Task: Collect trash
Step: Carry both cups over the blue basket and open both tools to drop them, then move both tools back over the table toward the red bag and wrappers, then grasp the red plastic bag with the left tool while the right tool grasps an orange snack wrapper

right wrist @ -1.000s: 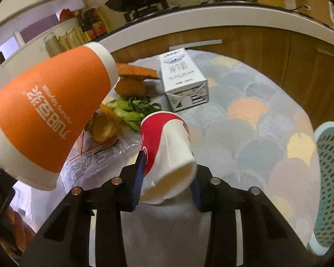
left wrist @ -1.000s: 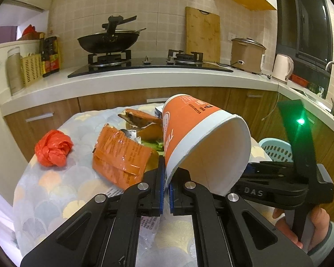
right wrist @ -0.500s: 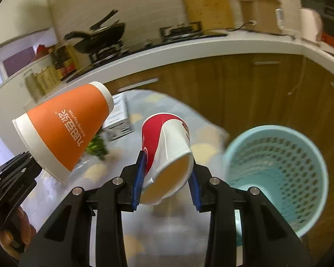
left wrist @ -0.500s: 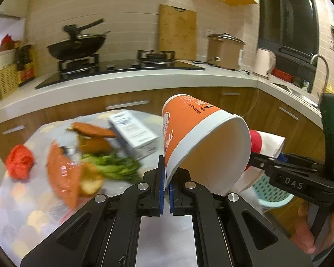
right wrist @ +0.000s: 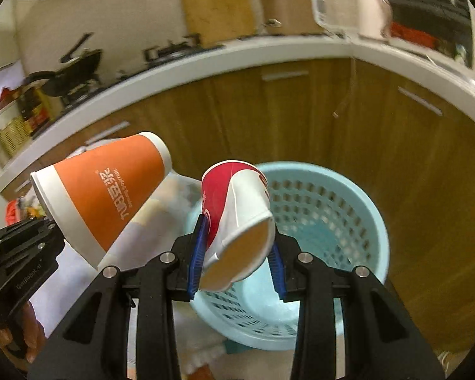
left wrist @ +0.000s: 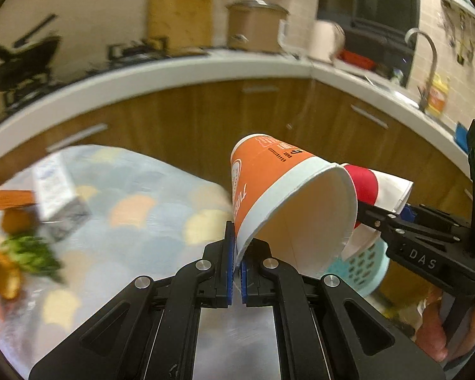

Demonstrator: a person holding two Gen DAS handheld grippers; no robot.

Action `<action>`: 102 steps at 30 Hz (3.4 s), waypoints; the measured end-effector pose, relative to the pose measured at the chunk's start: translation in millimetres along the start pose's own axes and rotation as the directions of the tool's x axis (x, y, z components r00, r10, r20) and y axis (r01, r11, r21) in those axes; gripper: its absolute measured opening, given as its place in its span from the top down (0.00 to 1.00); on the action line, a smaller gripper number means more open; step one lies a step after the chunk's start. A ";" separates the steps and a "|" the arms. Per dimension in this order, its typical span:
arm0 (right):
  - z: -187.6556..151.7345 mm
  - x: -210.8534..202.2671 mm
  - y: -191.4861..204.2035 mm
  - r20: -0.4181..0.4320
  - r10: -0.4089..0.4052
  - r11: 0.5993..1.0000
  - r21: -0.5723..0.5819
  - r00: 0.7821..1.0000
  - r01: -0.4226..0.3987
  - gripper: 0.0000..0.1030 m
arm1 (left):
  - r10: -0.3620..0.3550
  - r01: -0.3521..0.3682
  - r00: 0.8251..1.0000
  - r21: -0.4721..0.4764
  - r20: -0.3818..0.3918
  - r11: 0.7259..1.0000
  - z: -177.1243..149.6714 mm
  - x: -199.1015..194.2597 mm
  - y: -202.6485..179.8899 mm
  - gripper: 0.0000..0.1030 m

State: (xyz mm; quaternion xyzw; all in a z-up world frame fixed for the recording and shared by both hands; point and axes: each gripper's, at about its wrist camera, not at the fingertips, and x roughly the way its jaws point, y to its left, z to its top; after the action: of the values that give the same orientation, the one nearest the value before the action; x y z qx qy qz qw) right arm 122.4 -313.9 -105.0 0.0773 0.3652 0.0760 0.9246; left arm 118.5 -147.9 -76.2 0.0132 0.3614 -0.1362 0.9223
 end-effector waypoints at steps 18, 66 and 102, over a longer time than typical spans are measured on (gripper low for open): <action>-29.1 61.4 -67.2 -0.226 -0.047 0.980 0.178 0.973 0.089 0.66 | -0.096 0.111 0.948 0.032 -0.302 0.993 -6.0 115.0 -48.3 0.83; 11.7 8.2 274.8 -0.013 0.288 0.912 -0.301 0.958 -0.278 0.66 | 0.479 -0.373 0.872 -0.498 0.099 0.783 -69.8 -197.3 299.0 0.24; 48.0 123.7 426.3 -0.222 0.198 0.775 -0.561 0.955 -0.291 0.67 | 0.474 -0.447 0.875 -0.529 -0.094 0.721 -87.5 -128.2 414.7 0.41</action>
State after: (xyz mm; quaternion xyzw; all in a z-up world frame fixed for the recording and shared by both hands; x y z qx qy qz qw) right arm 208.8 122.7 -67.8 -0.1716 0.3791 0.3106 0.8546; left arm 78.7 293.0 -85.7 -0.1585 0.3478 0.2033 0.9014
